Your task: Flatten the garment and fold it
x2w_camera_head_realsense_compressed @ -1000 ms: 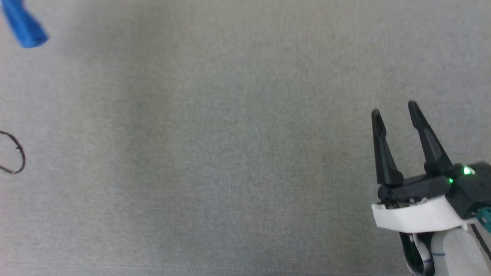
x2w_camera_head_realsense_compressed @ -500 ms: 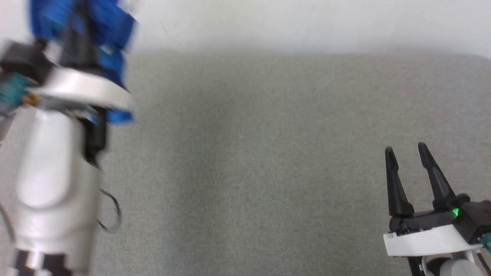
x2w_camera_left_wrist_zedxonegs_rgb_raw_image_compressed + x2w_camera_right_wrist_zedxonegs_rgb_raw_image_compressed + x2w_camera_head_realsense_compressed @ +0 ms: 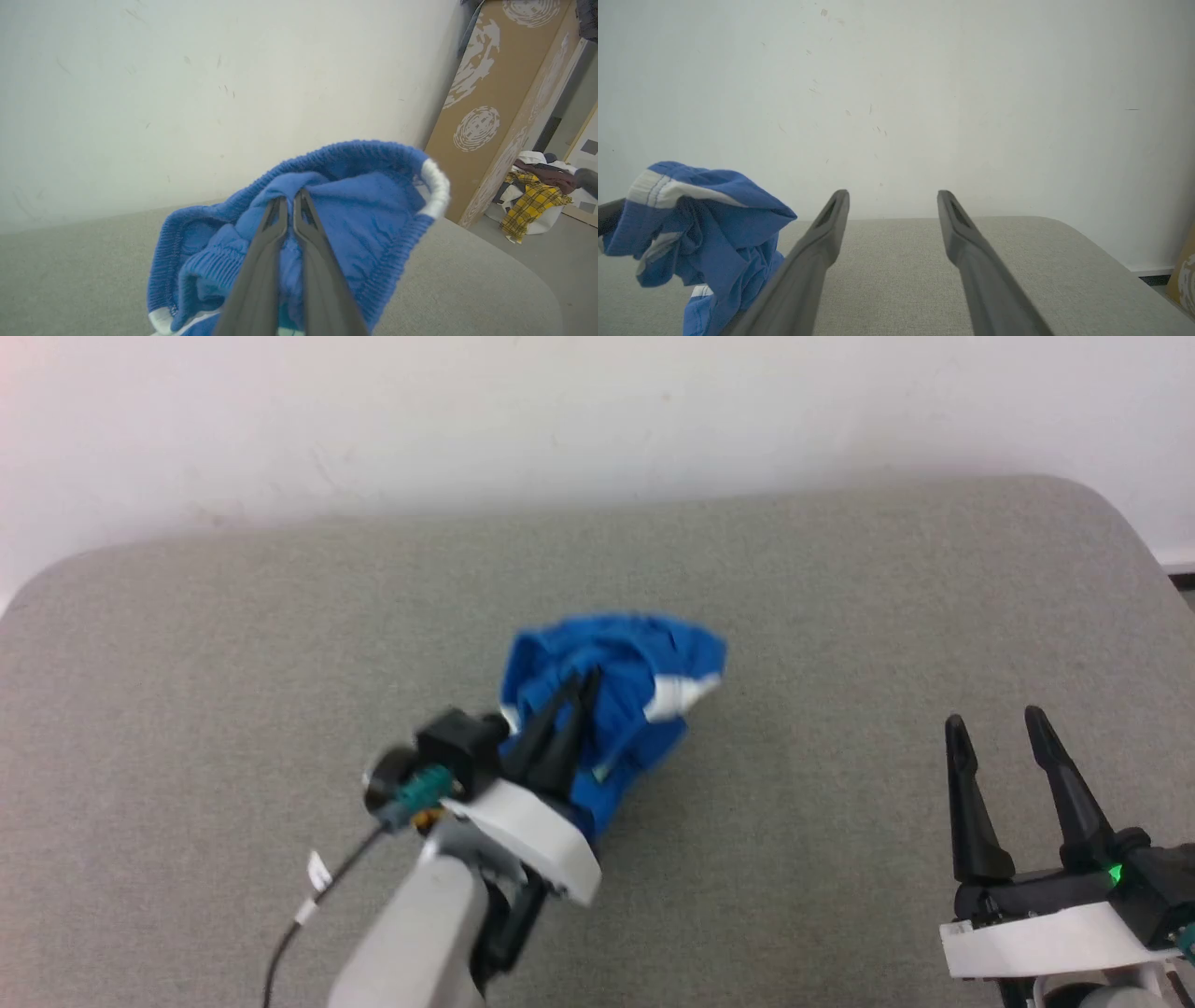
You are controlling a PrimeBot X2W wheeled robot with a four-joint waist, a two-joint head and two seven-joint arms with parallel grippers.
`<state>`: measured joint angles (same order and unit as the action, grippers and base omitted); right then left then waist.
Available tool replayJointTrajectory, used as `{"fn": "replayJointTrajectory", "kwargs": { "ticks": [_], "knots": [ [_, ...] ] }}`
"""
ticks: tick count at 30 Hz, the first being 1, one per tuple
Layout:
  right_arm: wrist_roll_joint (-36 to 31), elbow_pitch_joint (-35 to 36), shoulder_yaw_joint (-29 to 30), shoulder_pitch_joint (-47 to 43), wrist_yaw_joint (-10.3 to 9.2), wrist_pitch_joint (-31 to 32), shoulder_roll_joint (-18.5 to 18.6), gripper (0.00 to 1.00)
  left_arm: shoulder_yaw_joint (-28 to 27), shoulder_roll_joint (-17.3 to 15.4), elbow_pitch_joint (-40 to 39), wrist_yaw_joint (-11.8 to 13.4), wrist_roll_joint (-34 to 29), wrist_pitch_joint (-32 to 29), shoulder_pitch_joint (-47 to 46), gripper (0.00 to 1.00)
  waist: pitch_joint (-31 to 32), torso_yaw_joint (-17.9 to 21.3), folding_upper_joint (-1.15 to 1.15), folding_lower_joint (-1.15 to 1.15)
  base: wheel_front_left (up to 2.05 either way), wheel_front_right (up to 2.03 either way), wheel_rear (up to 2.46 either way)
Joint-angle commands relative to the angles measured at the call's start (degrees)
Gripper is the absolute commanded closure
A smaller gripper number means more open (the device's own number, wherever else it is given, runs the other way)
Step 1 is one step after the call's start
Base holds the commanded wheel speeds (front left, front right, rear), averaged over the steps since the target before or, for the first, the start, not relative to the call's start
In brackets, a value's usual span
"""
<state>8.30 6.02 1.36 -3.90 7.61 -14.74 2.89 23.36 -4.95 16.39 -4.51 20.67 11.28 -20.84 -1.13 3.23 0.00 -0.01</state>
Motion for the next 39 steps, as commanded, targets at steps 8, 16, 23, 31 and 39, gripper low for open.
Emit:
{"fn": "replayJointTrajectory", "kwargs": {
  "ticks": [8, 16, 23, 31, 39],
  "knots": [
    [0.3, -0.5, -1.3, 2.0, -0.12, -0.3, 0.0, 0.00, 6.3, 1.4, 12.9, -1.4, 0.5, 1.3, 3.6, 1.00, -4.9, 1.8, 0.00, 0.01, 0.00, 0.00, 0.00],
    [0.5, -1.7, -1.1, 2.4, -0.12, -0.3, 0.0, 0.00, 7.1, 1.9, 10.6, -1.9, 0.7, 3.7, 3.8, 0.00, -4.3, 1.3, 0.00, 0.01, 0.00, 0.00, 0.00],
    [0.3, -2.2, -0.5, 1.8, -0.12, -0.3, 0.0, 0.00, -0.2, 2.0, -3.9, -1.2, -3.2, 3.7, 7.6, 0.00, -2.9, -0.3, 0.00, 0.01, 0.00, 0.00, 0.00],
    [0.5, -3.1, -1.2, 1.0, -0.12, -0.3, 0.0, 0.00, -11.0, 1.3, -9.9, 1.6, -5.5, 3.7, 11.6, 0.00, -1.5, -1.3, 0.00, 0.01, 0.00, 0.00, 0.00],
    [-0.8, -4.9, -3.0, 0.3, -0.12, 0.4, 0.0, 0.00, -18.2, -1.8, -11.0, 3.3, -7.0, 3.7, 16.2, 0.00, -0.4, -2.1, 0.00, 0.01, 0.00, 0.00, 0.00]
  ]
}}
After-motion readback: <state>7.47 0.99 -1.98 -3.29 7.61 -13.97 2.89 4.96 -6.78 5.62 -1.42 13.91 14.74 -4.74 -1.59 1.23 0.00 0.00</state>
